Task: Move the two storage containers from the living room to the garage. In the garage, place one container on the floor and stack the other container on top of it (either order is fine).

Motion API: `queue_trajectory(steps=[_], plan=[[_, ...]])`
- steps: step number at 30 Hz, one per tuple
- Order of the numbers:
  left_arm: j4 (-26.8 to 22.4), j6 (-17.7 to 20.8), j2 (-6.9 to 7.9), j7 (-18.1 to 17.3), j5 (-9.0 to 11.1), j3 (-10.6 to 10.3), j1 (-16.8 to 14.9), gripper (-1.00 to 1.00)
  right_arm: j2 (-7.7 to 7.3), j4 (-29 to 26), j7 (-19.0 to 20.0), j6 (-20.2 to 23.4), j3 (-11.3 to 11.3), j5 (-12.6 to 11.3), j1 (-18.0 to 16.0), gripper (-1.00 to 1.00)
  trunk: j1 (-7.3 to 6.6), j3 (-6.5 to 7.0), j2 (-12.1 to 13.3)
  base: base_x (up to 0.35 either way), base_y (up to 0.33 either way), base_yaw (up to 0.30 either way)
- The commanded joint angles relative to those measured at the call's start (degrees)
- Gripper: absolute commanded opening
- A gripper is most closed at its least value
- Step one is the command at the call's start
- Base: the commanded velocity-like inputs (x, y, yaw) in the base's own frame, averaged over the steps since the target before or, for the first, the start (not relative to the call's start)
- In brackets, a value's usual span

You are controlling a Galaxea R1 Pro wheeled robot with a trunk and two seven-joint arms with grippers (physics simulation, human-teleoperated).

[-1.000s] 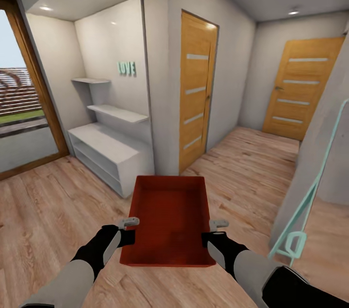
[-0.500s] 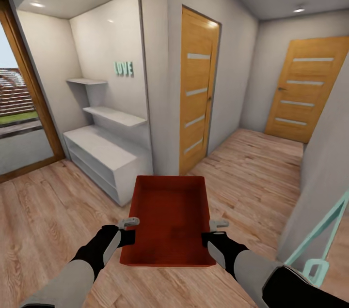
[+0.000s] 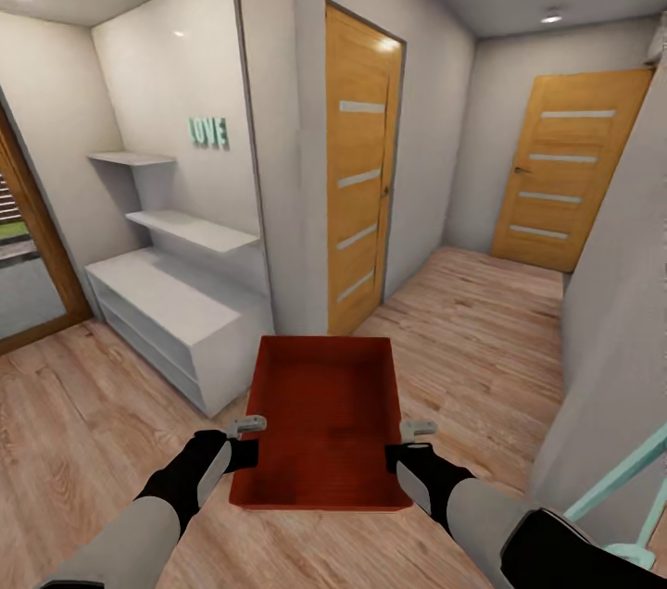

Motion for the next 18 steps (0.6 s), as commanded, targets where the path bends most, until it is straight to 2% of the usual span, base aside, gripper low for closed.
queue_trajectory(steps=[1,18], plan=[[-0.05,0.48,0.07,0.90,-1.81,0.33,-0.01,-1.00,-0.04,-0.15,-0.54,0.36,-0.26,1.49,-0.07,-1.00,0.07,-0.13,-0.13,0.322,0.000,-0.238],[-0.05,0.48,0.07,0.90,-1.81,0.30,0.01,-1.00,-0.03,-0.15,-0.54,0.37,-0.26,1.49,-0.06,-1.00,0.07,-0.13,-0.13,0.322,0.000,-0.241]])
